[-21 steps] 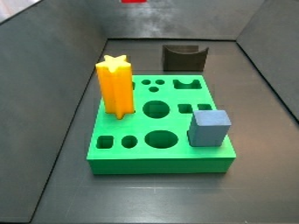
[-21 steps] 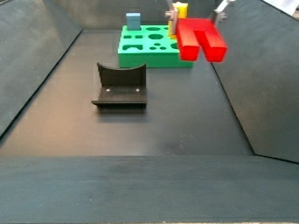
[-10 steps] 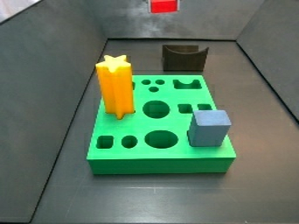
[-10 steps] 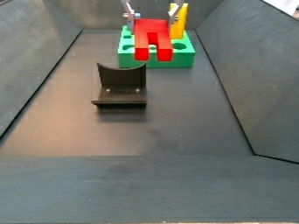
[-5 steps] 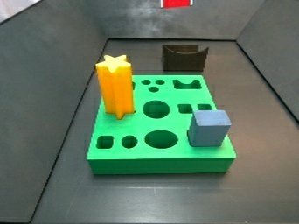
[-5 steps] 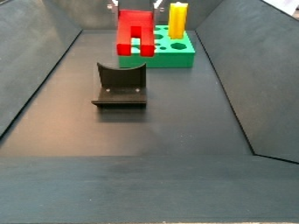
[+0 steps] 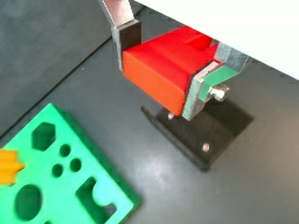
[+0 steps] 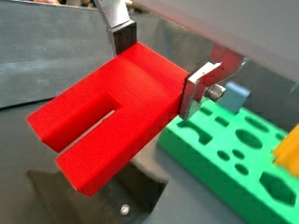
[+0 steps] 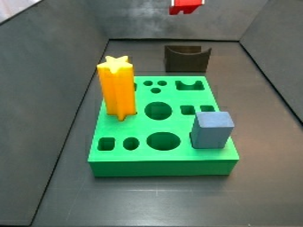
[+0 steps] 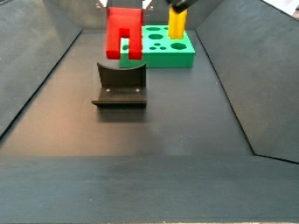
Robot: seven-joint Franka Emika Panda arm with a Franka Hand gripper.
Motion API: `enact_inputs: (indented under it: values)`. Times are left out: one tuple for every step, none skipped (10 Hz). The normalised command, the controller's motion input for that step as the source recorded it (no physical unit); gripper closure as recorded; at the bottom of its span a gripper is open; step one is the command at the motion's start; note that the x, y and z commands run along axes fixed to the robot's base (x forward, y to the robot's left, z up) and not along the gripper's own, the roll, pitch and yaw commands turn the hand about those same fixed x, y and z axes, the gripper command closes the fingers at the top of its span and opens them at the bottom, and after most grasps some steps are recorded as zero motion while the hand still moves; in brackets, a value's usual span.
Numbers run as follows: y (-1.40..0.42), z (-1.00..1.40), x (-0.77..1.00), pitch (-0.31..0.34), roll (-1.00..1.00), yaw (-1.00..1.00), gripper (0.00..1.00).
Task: Pick up the double-square object. Move up. Rotate the double-square object. Place the double-square object on the fixture. Regrasp the double-square object. Move to above the board. Insert the double-square object.
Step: Place the double-square object on the fixture.
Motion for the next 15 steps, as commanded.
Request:
enact_inputs:
  values:
    - [0.05, -0.02, 0.21, 0.067, -0.9, -0.15, 1.0]
    - [0.05, -0.02, 0.12, 0.053, -0.67, -0.14, 1.0]
    - [0.05, -0.01, 0.07, 0.034, -0.5, -0.12, 1.0]
    - [0.04, -0.01, 0.06, 0.014, -0.33, -0.11, 1.0]
    - [0.02, -0.01, 0.06, 0.005, -0.22, -0.1, 1.0]
    - [0.13, -1.0, 0.13, 0.225, -1.0, -0.08, 1.0]
    - [0.14, -1.0, 0.13, 0.222, -1.0, -0.1, 1.0]
    - [0.14, -1.0, 0.15, 0.247, -1.0, -0.14, 1.0]
    - [0.14, -1.0, 0.17, 0.227, -0.86, -0.16, 1.0]
    - [0.14, -1.0, 0.18, 0.174, -0.64, -0.2, 1.0]
    - [0.14, -1.0, 0.19, 0.135, -0.48, -0.22, 1.0]
    - [0.14, -1.0, 0.19, 0.084, -0.27, -0.23, 1.0]
    - [0.13, -1.0, 0.2, 0.039, -0.19, -0.22, 1.0]
    - [0.12, -0.9, 0.18, 0.005, -0.15, -0.2, 1.0]
    - [0.12, -0.66, 0.14, -0.03, -0.12, -0.16, 1.0]
